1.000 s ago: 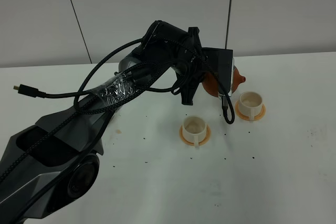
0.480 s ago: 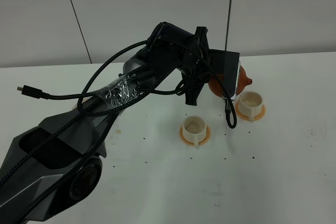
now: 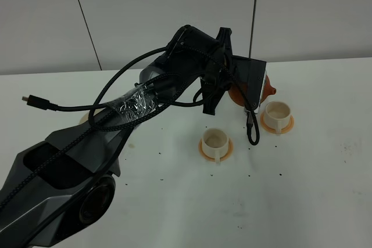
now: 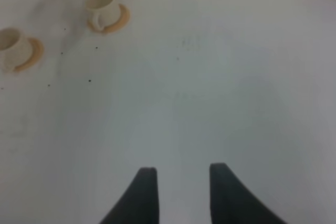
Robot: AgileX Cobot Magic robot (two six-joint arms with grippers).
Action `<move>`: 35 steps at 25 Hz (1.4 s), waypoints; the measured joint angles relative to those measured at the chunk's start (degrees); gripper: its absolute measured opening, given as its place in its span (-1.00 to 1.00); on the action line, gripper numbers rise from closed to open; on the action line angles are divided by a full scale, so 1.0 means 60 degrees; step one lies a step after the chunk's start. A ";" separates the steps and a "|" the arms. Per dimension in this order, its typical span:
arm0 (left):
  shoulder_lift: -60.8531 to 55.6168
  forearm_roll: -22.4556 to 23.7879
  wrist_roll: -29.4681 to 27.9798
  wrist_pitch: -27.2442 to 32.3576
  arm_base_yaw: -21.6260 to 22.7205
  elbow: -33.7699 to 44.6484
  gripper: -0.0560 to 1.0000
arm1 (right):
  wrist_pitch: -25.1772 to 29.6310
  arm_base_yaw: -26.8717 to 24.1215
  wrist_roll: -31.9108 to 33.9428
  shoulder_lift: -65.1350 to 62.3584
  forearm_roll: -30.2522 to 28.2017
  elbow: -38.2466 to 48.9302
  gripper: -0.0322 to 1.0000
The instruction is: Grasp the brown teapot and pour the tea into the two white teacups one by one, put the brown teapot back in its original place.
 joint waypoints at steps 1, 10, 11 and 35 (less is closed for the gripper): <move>0.0000 0.0000 0.0000 -0.0041 -0.0017 0.0000 -0.57 | 0.0000 0.0000 0.0000 0.0000 0.0000 0.0000 -0.47; 0.0000 0.0128 0.0013 -0.0086 -0.0014 0.0000 -0.57 | 0.0000 0.0000 0.0000 0.0000 0.0000 0.0000 -0.47; 0.0000 0.0148 0.0013 -0.0086 -0.0014 0.0000 -0.57 | 0.0000 0.0000 0.0000 0.0000 0.0000 0.0000 -0.47; 0.0000 0.0819 0.0015 -0.0326 -0.0127 0.0000 -0.57 | 0.0000 0.0000 0.0000 0.0000 0.0000 0.0000 -0.47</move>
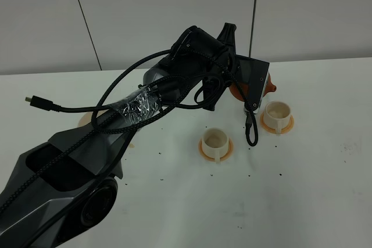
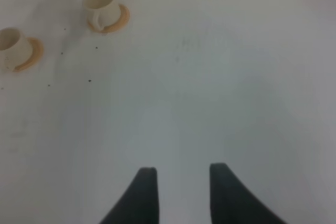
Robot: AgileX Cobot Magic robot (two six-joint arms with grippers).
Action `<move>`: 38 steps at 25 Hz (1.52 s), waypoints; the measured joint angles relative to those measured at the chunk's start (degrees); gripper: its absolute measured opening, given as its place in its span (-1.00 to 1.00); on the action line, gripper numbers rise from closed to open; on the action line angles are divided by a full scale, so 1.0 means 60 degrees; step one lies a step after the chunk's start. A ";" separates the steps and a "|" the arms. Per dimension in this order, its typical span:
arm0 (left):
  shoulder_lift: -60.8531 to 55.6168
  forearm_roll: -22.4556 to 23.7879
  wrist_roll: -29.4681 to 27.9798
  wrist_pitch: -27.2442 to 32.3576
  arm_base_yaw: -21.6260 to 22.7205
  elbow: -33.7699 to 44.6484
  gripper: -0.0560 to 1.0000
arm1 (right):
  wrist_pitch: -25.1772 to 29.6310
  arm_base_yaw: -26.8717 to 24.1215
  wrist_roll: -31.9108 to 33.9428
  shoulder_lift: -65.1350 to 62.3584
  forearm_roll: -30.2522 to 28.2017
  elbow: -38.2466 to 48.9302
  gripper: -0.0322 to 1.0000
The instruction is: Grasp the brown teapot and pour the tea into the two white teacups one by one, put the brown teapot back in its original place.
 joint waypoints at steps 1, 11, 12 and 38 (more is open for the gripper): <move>0.0000 0.0039 0.0000 0.0000 0.0000 0.0000 -0.57 | 0.0000 0.0000 0.0000 0.0000 0.0000 0.0000 -0.47; 0.0000 0.0440 0.0000 -0.0067 -0.0076 0.0000 -0.57 | 0.0000 0.0000 0.0000 0.0000 0.0000 0.0000 -0.47; 0.0000 0.0440 0.0000 -0.0083 -0.0076 0.0000 -0.57 | 0.0000 0.0000 0.0000 0.0000 0.0000 0.0000 -0.47; 0.0000 0.0914 0.0000 -0.0012 -0.0096 0.0000 -0.57 | 0.0000 0.0000 0.0000 0.0000 0.0000 0.0000 -0.47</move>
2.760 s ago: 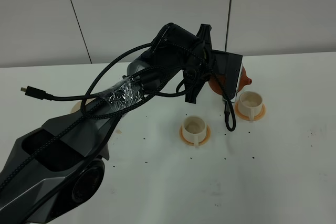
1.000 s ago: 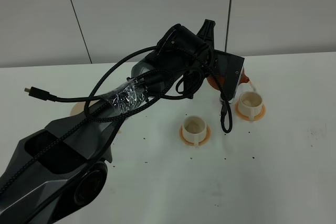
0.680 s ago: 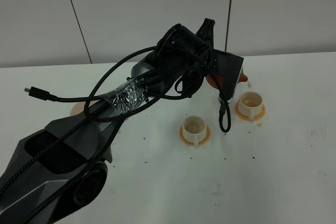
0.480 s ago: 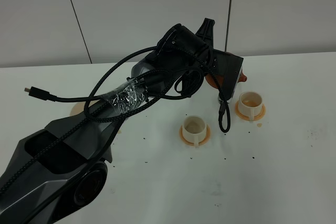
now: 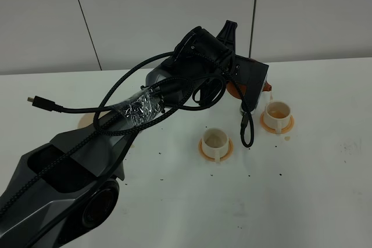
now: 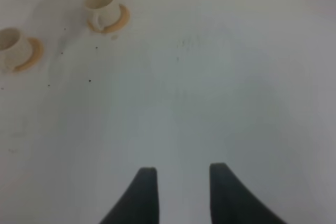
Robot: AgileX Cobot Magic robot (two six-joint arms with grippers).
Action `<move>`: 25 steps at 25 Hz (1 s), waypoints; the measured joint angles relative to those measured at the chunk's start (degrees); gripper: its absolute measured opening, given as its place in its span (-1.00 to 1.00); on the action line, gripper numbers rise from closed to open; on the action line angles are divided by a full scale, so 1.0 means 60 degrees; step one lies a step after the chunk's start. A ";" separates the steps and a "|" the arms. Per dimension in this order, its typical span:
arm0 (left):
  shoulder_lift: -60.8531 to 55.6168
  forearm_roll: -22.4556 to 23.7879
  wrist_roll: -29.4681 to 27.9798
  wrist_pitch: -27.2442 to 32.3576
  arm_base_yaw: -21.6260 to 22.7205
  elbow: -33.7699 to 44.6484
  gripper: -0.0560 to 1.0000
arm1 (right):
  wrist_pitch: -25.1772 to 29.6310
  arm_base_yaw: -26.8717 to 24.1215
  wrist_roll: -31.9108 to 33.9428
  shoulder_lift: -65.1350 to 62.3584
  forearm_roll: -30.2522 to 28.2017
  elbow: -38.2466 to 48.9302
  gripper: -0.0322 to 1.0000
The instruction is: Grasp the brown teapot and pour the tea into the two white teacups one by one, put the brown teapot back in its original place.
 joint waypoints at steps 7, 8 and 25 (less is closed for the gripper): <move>0.0000 0.0271 -0.0008 0.0000 -0.0026 0.0000 -0.57 | 0.0000 0.0000 0.0000 0.0000 0.0000 0.0000 -0.47; 0.0000 0.0359 -0.0008 -0.0009 -0.0056 0.0000 -0.57 | 0.0000 0.0000 0.0000 0.0000 0.0000 0.0000 -0.47; 0.0002 0.0782 0.0001 -0.0176 -0.0254 0.0000 -0.57 | 0.0000 0.0000 0.0000 0.0000 0.0000 0.0000 -0.47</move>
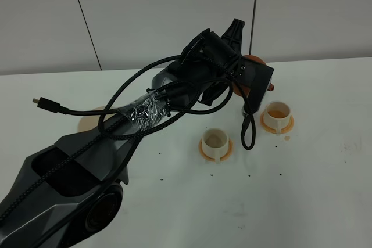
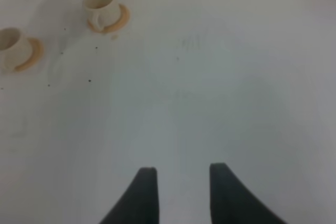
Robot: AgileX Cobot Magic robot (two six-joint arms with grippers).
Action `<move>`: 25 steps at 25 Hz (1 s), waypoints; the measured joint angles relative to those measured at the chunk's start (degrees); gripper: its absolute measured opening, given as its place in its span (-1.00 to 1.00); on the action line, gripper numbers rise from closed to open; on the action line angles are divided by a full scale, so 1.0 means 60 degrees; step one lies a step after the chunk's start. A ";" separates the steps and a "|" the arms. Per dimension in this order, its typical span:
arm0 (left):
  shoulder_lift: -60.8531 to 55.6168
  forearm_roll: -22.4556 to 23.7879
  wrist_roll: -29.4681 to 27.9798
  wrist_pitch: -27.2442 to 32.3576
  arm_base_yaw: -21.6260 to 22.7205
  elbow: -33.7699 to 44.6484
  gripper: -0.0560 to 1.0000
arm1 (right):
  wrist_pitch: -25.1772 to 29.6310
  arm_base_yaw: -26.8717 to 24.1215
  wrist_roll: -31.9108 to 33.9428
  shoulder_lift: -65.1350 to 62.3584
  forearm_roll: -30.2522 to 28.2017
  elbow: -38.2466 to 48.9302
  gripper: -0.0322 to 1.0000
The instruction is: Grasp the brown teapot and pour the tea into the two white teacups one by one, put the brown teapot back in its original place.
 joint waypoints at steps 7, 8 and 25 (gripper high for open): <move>0.0008 0.0018 0.0000 0.0092 -0.0019 0.0000 -0.57 | 0.0000 0.0000 0.0000 0.0000 0.0000 0.0000 -0.47; 0.0008 0.0029 0.0000 0.0104 -0.0019 0.0000 -0.57 | 0.0000 0.0000 0.0000 0.0000 0.0000 0.0000 -0.47; 0.0008 0.0039 0.0000 0.0133 -0.0019 0.0000 -0.57 | 0.0000 0.0000 0.0000 0.0000 0.0000 0.0000 -0.47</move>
